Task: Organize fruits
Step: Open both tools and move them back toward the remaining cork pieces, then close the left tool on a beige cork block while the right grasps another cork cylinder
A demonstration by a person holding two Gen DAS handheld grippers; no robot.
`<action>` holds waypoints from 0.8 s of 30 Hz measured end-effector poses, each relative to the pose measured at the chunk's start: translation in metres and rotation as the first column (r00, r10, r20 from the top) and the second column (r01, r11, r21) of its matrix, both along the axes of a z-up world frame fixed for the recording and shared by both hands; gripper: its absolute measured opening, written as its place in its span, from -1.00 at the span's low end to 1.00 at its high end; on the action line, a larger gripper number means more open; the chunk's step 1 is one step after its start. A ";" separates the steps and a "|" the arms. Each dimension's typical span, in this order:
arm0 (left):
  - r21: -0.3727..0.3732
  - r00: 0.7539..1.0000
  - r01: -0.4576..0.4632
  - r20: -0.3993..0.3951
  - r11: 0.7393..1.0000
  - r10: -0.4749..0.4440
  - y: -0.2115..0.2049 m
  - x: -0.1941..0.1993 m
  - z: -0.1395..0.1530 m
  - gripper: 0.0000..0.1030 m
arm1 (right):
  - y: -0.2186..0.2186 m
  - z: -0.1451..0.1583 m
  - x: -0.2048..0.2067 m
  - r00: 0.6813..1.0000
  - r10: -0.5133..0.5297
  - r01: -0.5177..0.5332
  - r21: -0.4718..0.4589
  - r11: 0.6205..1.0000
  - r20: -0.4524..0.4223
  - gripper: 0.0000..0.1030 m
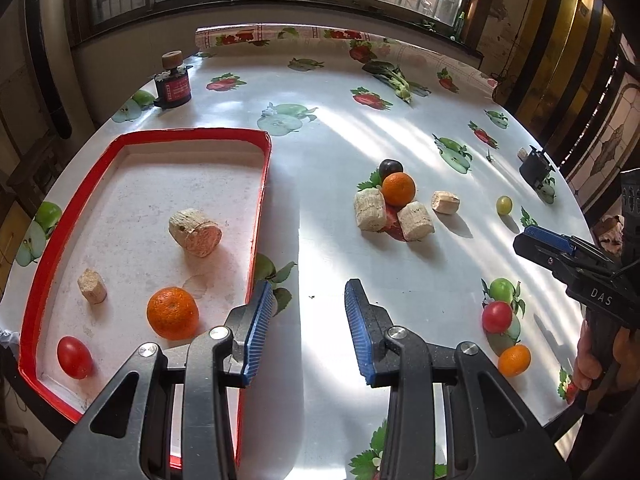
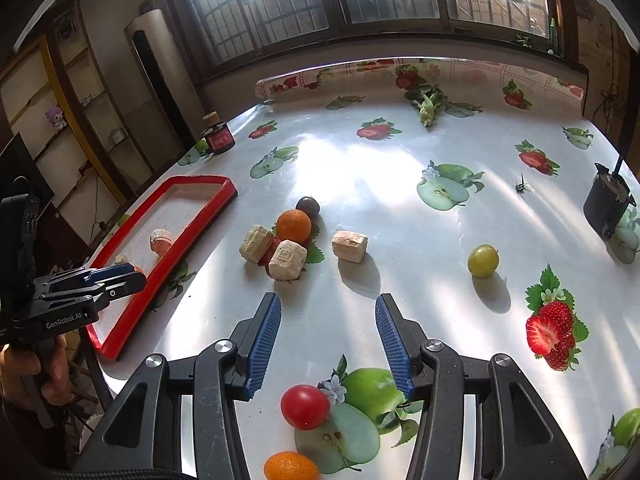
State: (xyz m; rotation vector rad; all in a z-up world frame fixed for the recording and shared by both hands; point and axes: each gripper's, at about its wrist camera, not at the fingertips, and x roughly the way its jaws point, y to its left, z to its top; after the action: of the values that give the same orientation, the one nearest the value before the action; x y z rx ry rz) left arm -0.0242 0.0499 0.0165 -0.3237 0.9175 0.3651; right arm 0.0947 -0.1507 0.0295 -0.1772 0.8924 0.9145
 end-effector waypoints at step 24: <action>-0.090 0.996 0.062 -0.052 0.994 -0.067 0.001 0.090 -0.034 -0.32 | 0.053 -0.037 0.049 0.999 0.028 -0.030 -0.112 0.993 -0.022 -0.02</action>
State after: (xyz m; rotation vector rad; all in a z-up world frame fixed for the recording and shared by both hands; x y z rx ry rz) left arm 0.0655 0.0507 -0.0179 -0.3655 0.9975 0.2760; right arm 0.1438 -0.0978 -0.0076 -0.2782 0.9630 0.8948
